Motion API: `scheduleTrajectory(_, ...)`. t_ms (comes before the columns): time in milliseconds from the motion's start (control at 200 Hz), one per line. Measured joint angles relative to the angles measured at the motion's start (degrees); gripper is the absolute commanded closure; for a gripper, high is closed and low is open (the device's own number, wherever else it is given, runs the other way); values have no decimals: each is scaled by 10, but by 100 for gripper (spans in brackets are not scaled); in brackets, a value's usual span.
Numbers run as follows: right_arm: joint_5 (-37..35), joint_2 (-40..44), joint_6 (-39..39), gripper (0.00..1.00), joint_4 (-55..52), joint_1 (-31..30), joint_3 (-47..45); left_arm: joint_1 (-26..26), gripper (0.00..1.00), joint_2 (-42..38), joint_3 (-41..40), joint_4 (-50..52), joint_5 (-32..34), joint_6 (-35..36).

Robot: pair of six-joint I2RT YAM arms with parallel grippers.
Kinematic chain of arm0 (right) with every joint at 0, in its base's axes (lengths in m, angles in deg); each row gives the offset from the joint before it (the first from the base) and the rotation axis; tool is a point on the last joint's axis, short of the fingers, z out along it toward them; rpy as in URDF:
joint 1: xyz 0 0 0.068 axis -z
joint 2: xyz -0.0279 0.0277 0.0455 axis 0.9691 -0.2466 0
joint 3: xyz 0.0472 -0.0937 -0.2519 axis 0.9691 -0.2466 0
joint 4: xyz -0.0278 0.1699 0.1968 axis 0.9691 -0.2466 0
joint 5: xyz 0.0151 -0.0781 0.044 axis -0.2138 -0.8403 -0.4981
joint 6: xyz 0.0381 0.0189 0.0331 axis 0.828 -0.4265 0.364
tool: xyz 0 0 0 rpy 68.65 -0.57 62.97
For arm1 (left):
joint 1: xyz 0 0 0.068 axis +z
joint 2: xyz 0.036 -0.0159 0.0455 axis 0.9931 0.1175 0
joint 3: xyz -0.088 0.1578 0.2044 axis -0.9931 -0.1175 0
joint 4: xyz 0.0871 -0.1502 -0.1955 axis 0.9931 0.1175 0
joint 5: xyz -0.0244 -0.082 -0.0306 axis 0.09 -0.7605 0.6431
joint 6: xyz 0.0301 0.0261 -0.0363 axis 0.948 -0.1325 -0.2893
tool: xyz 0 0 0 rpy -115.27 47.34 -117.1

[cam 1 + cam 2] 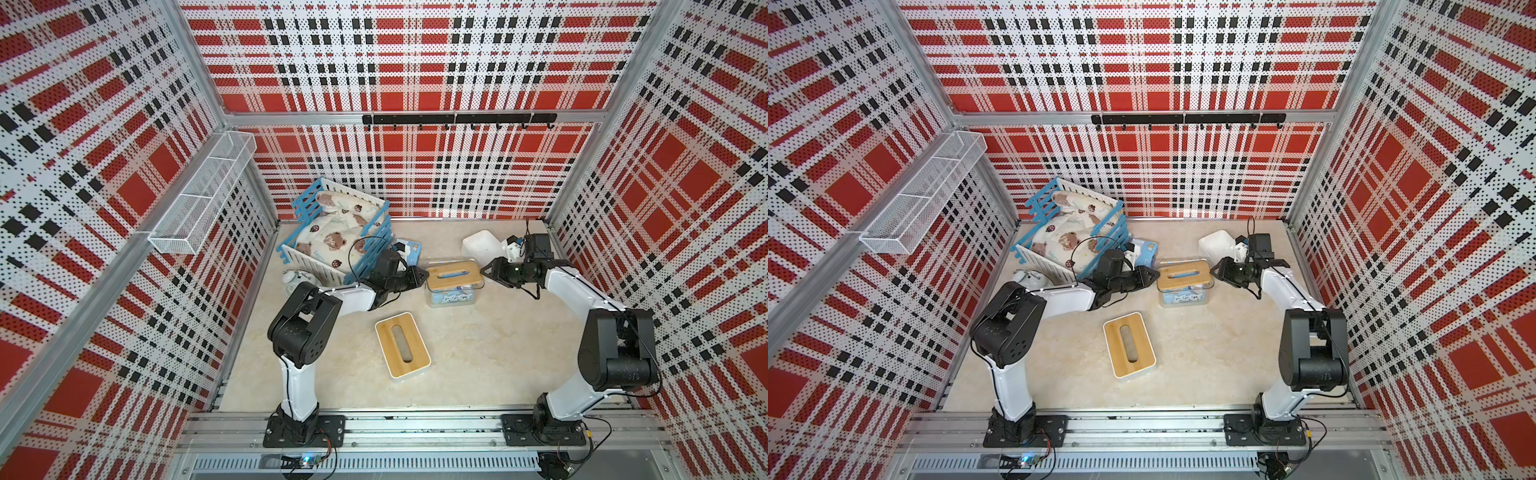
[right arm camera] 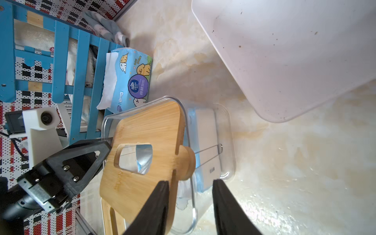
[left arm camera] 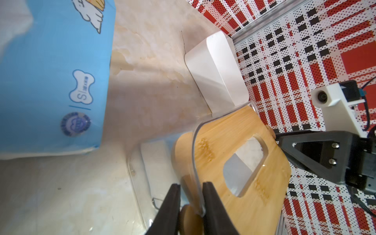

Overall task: Put the tissue paper into the tissue box
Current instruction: Close the box lid on the tissue box.

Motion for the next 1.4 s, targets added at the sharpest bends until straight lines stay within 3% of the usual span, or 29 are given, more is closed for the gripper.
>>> scheduleTrajectory(486, 18, -6, 3, 65, 22, 0, -6, -1, 70, 0, -3, 0, -8, -4)
scheduleTrajectory(1187, 61, -27, 22, 61, 68, 1, -25, -1, 73, 0, -8, -6, -22, -16)
scheduleTrajectory(1403, 64, -32, 24, 65, 76, 1, -25, -1, 73, 0, -8, -6, -22, -16)
